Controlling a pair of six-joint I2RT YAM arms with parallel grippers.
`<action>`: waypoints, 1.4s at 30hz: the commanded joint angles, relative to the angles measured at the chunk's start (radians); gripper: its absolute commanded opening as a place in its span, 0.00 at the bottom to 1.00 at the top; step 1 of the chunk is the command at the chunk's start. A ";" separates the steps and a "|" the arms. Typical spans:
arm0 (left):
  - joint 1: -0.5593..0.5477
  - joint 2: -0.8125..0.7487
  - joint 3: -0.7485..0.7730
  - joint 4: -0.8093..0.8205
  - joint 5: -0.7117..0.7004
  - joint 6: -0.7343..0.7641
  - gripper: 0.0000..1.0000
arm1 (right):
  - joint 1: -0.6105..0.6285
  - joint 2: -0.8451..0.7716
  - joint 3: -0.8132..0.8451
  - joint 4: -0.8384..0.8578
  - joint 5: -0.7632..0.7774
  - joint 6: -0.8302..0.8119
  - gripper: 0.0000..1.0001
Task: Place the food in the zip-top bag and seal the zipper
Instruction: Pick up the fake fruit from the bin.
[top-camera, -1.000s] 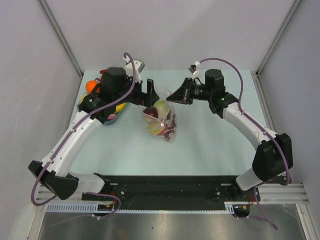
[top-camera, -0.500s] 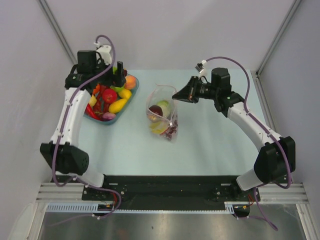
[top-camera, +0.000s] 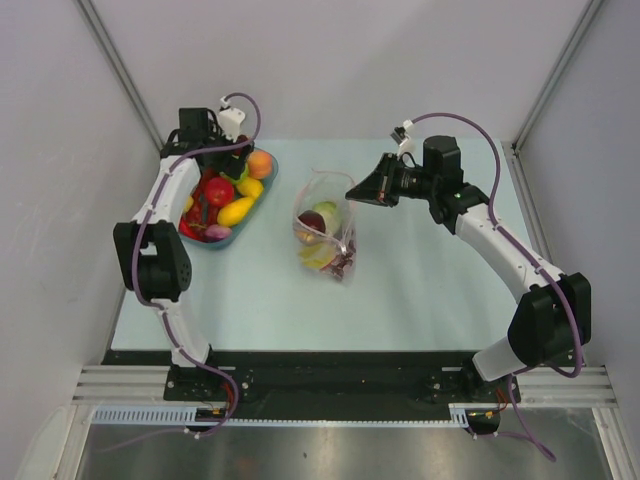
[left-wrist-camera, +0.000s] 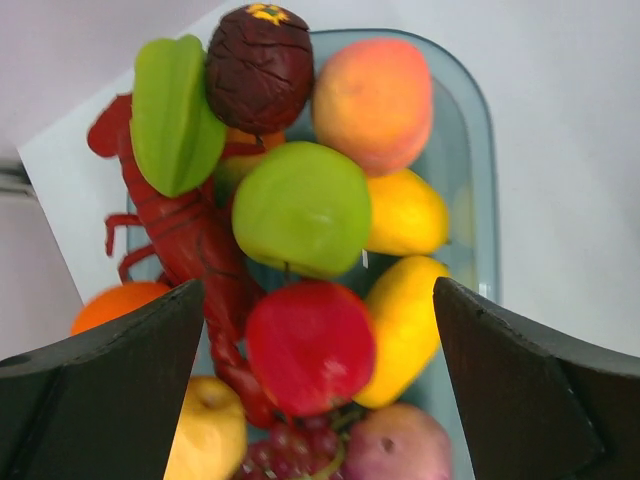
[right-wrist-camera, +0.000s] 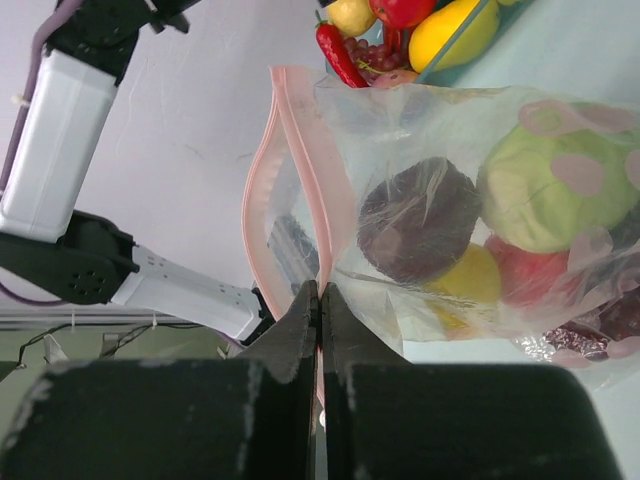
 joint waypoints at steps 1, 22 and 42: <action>0.023 0.057 0.061 0.101 0.123 0.111 1.00 | -0.010 -0.005 0.041 0.014 -0.007 -0.018 0.00; 0.069 0.212 0.107 0.108 0.201 0.169 0.92 | -0.018 0.004 0.041 0.021 -0.013 -0.019 0.00; 0.063 -0.244 0.055 -0.014 0.575 0.005 0.51 | -0.004 0.012 0.041 0.029 -0.011 -0.028 0.00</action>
